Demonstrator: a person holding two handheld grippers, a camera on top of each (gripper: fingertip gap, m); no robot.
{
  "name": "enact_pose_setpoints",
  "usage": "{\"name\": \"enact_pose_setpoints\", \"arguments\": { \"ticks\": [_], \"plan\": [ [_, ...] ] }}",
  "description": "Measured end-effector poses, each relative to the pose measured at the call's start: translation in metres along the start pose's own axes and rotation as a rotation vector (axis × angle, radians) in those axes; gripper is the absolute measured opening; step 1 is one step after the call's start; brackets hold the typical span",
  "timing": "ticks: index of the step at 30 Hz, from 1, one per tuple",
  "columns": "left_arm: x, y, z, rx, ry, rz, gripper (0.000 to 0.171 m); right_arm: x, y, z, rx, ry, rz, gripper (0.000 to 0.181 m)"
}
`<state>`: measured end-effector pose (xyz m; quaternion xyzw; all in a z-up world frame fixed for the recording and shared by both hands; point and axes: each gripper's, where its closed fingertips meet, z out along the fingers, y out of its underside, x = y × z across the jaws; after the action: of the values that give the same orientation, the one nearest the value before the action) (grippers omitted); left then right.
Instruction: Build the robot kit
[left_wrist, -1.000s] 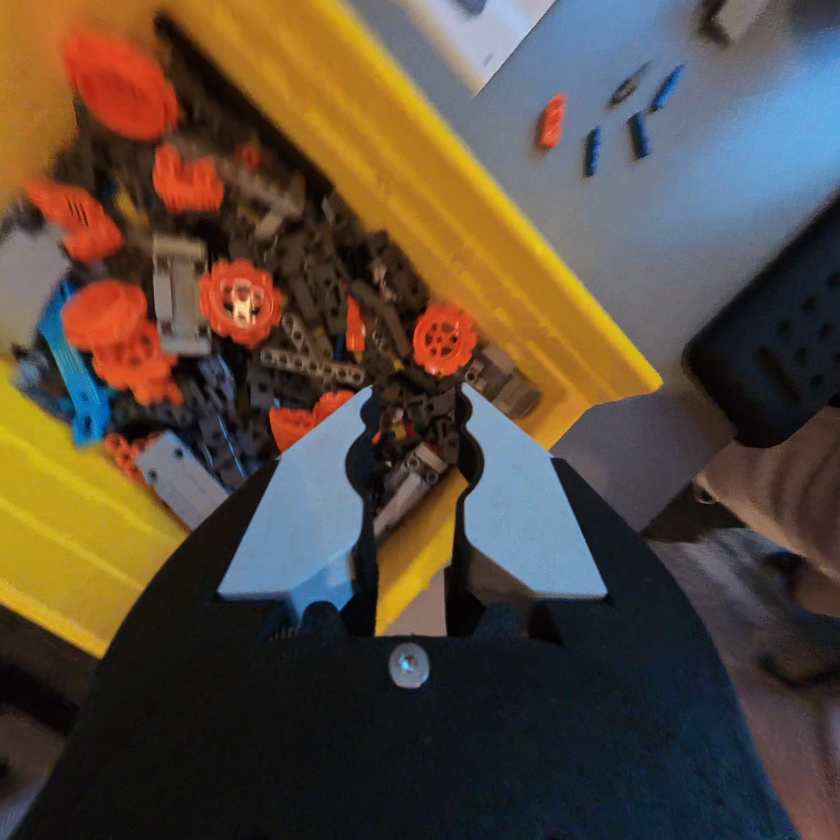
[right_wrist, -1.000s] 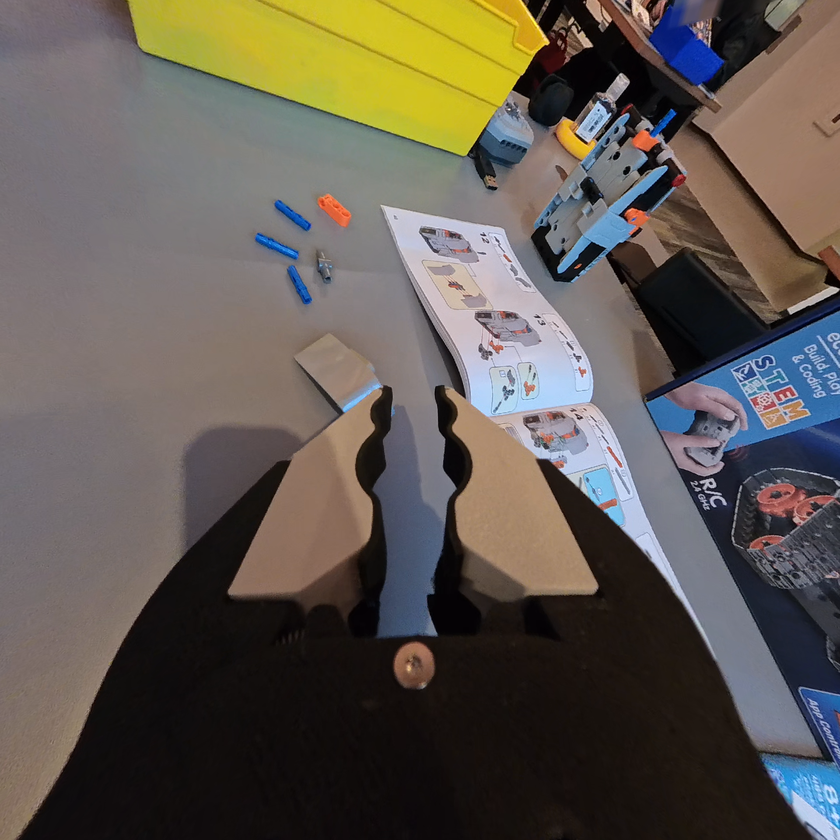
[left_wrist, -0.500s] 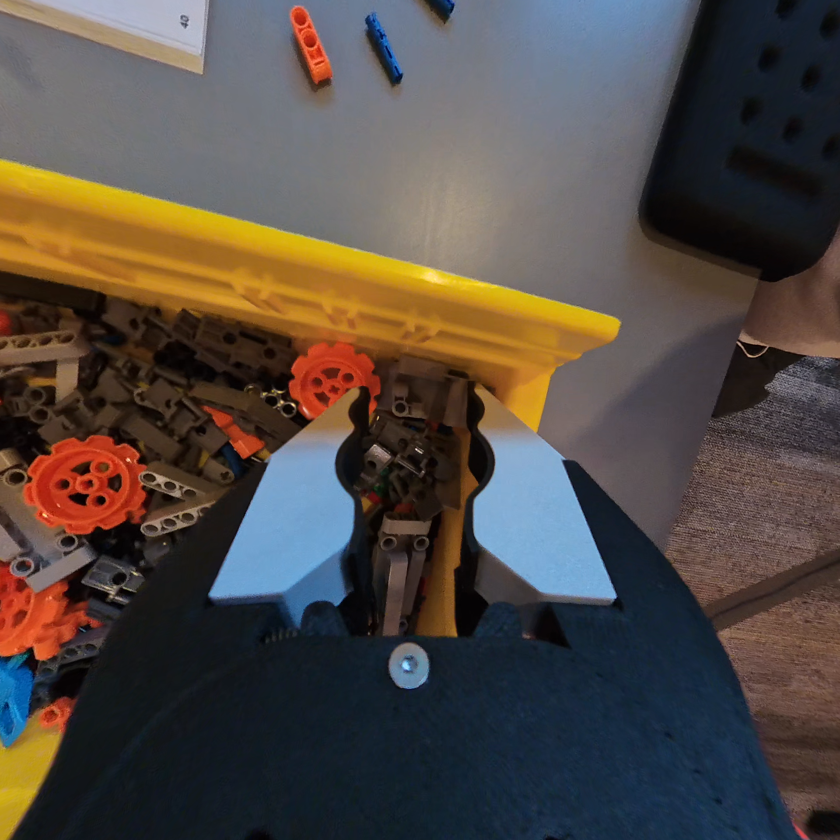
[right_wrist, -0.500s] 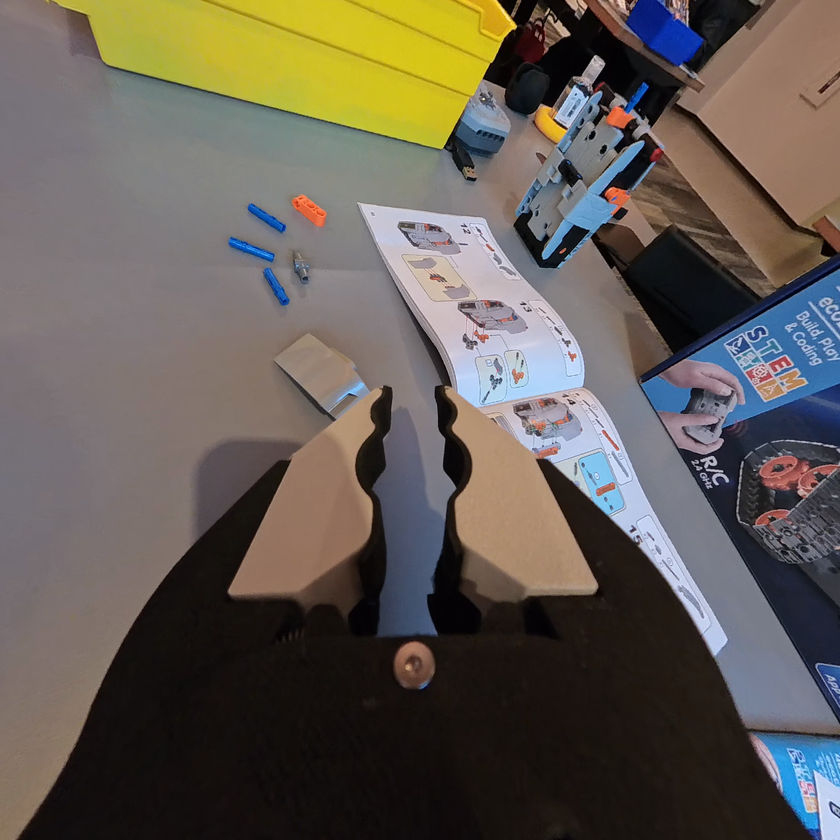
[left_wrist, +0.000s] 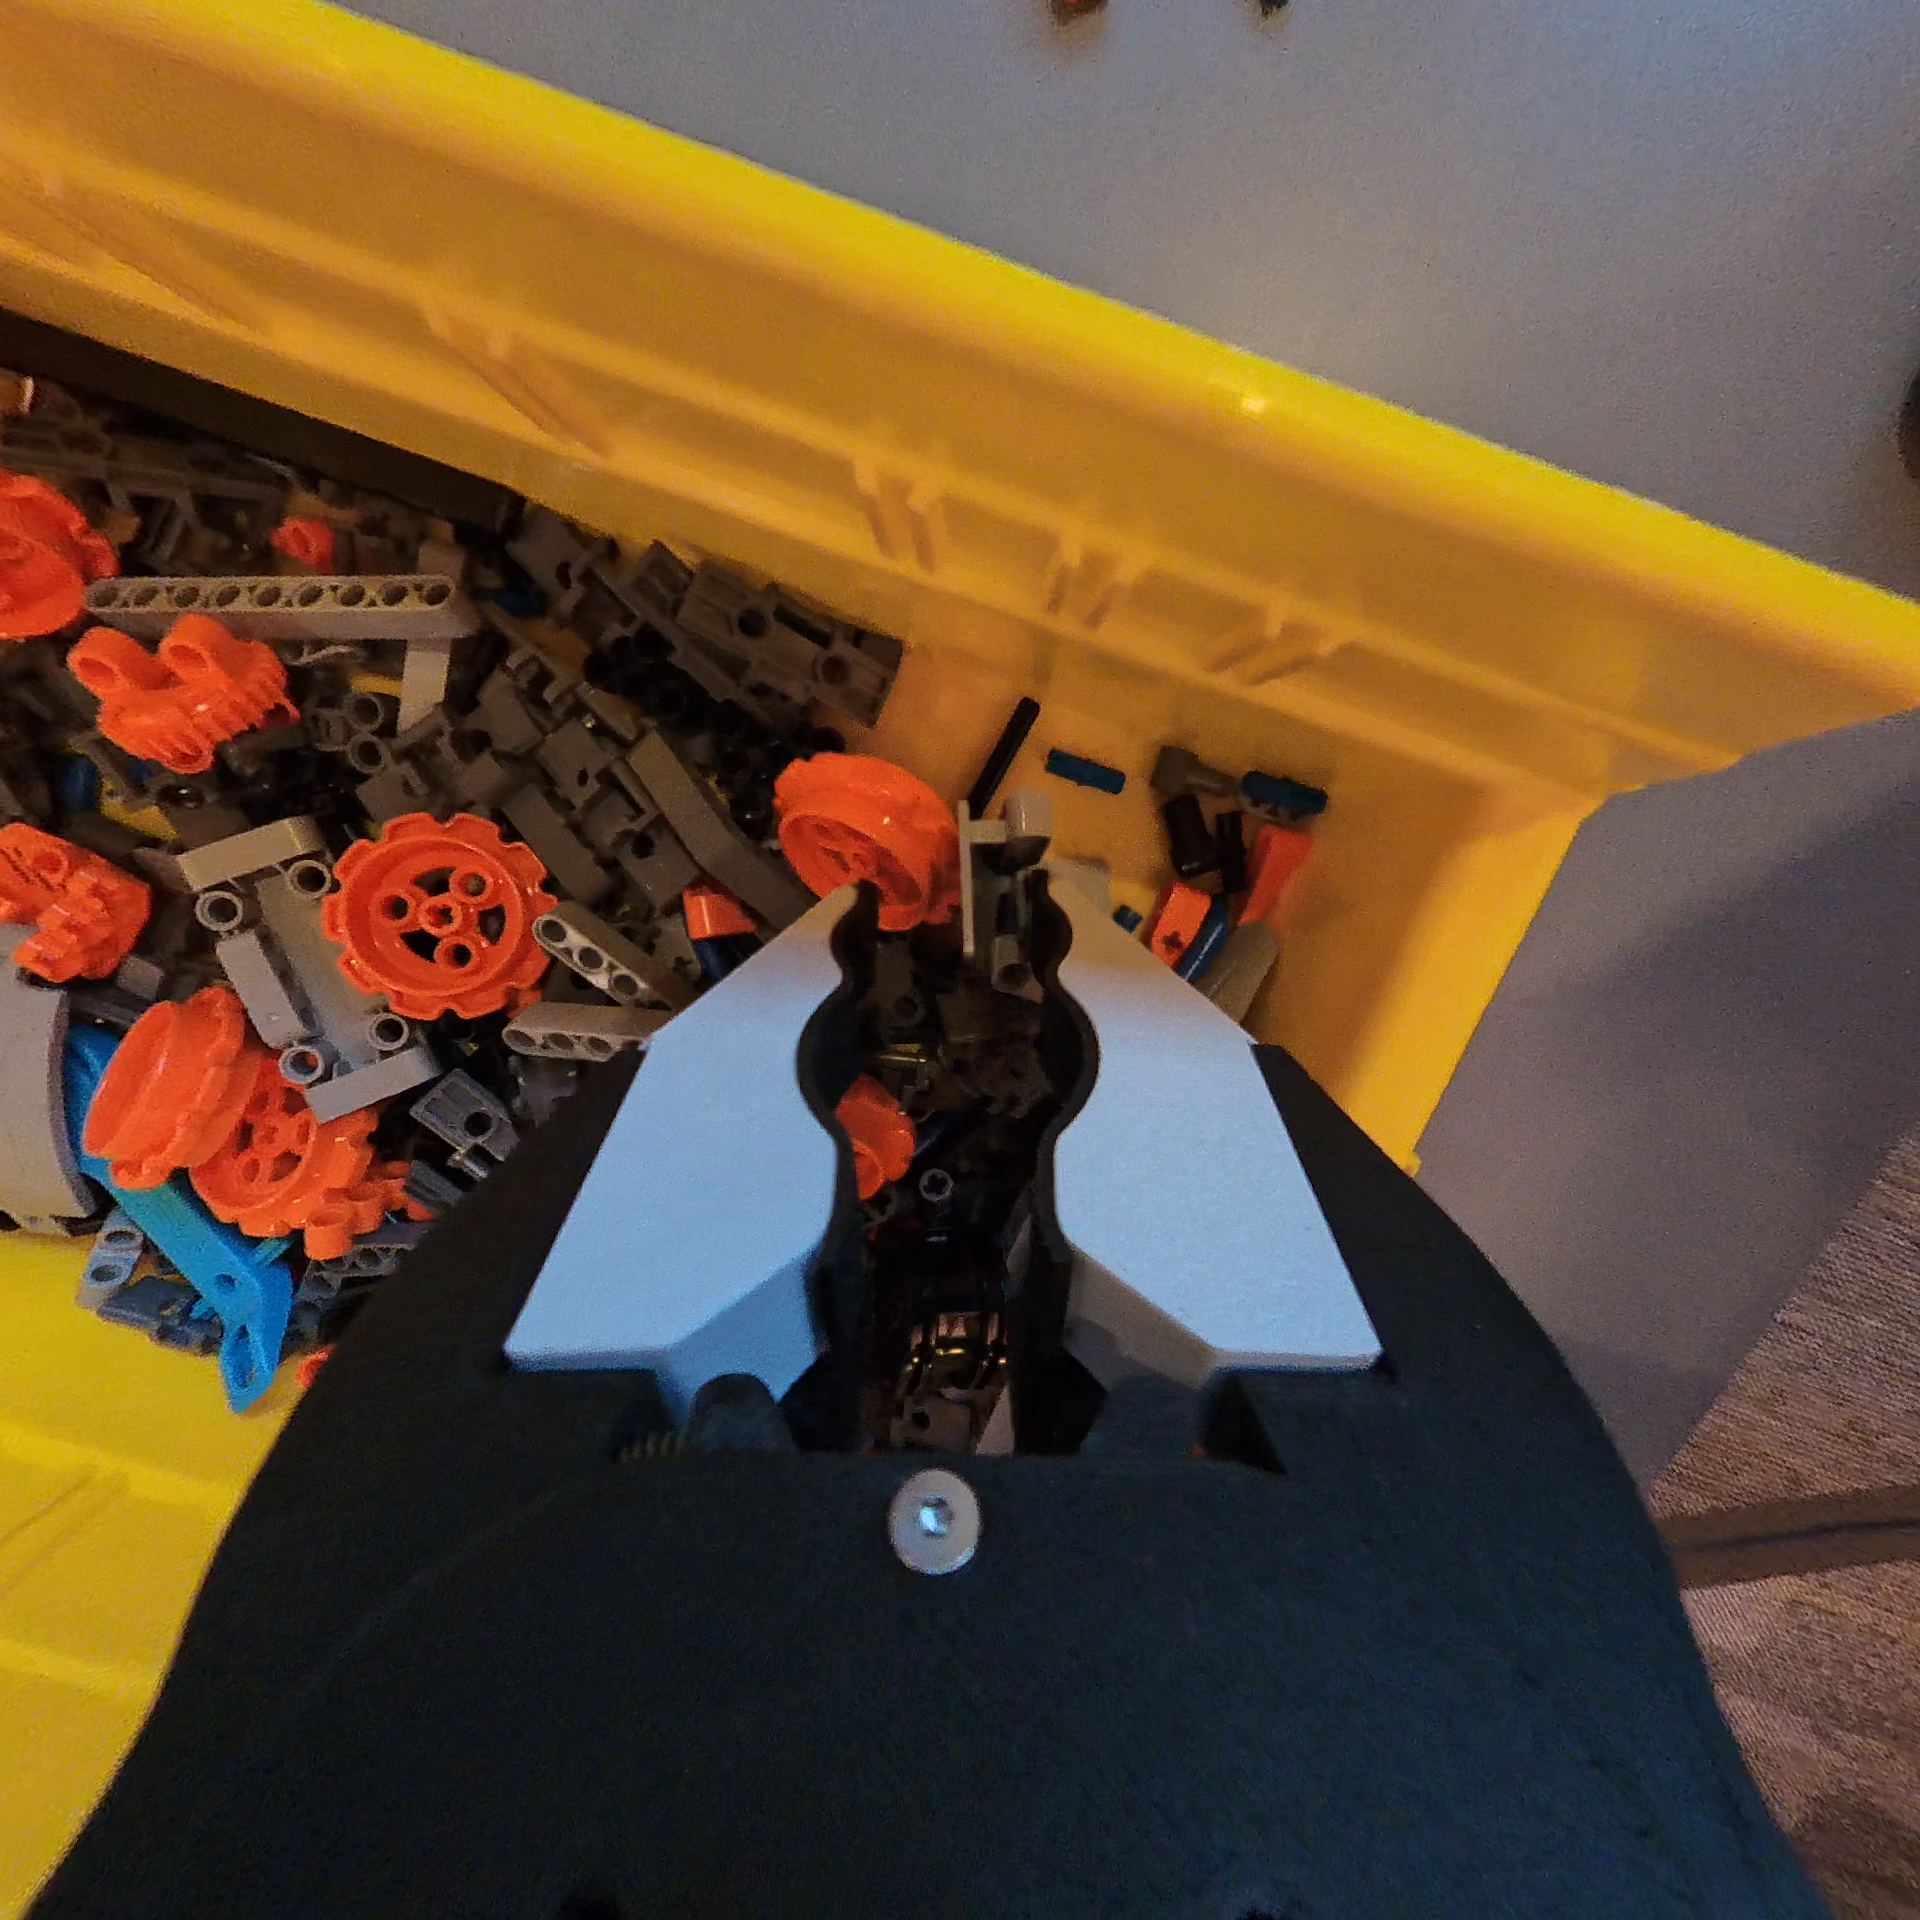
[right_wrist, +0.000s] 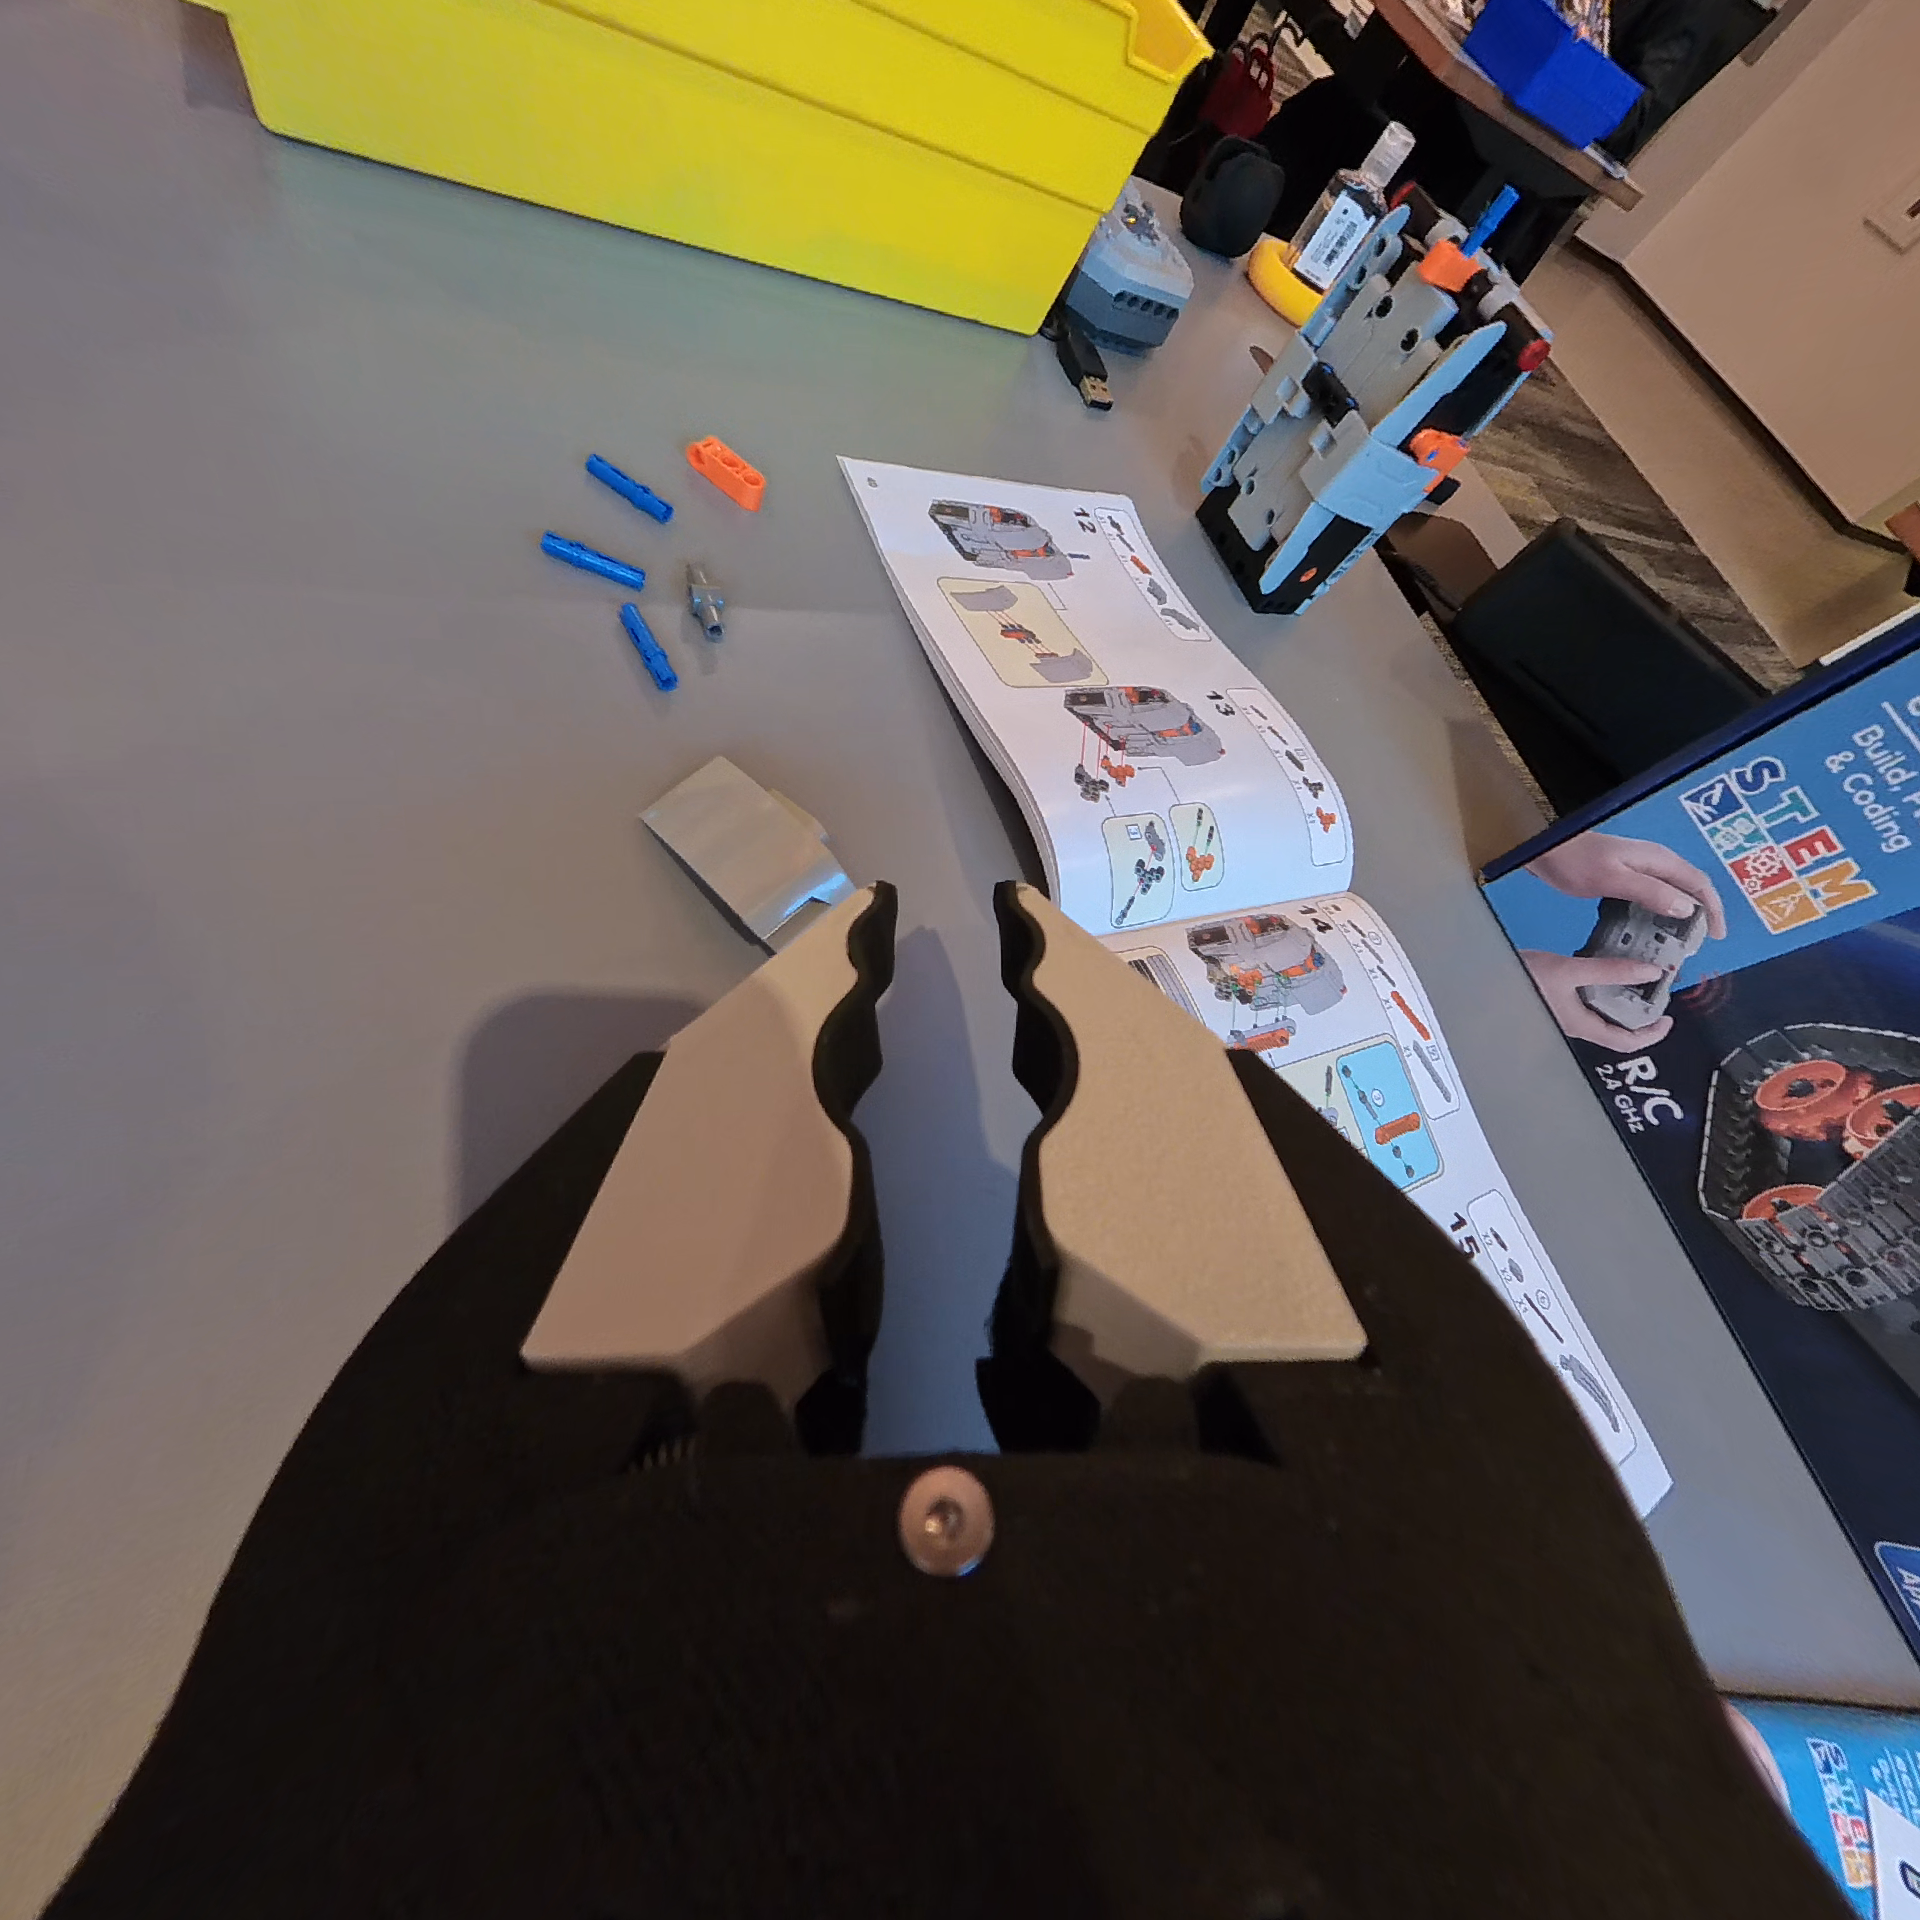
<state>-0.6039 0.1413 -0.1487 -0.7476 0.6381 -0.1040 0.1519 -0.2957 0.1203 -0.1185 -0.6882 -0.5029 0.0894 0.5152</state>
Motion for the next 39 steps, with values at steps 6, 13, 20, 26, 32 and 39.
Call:
{"name": "enact_pose_setpoints", "arguments": {
  "ticks": [6, 13, 20, 26, 32, 39],
  "plan": [
    [-0.002, 0.008, -0.01, 0.017, -0.015, -0.079, 0.021, -0.001, -0.004, -0.002, 0.006, 0.002, -0.017, 0.019],
    [0.002, 0.006, -0.021, 0.023, 0.0, -0.127, 0.027, -0.005, -0.012, -0.007, 0.023, 0.006, -0.052, 0.019],
    [0.003, -0.014, -0.014, 0.008, -0.008, -0.139, 0.03, -0.012, -0.019, -0.01, 0.033, 0.002, -0.086, 0.019],
    [0.007, -0.018, -0.005, -0.006, -0.009, -0.149, 0.013, -0.014, -0.023, -0.012, 0.03, 0.017, -0.084, 0.019],
    [0.008, -0.016, -0.002, -0.016, -0.049, -0.199, 0.001, -0.007, -0.025, -0.014, 0.011, 0.063, -0.045, 0.018],
    [-0.006, -0.022, -0.041, 0.091, -0.225, -0.309, 0.0, 0.049, 0.016, -0.032, -0.237, 0.383, 0.076, 0.018]
  ]
}}
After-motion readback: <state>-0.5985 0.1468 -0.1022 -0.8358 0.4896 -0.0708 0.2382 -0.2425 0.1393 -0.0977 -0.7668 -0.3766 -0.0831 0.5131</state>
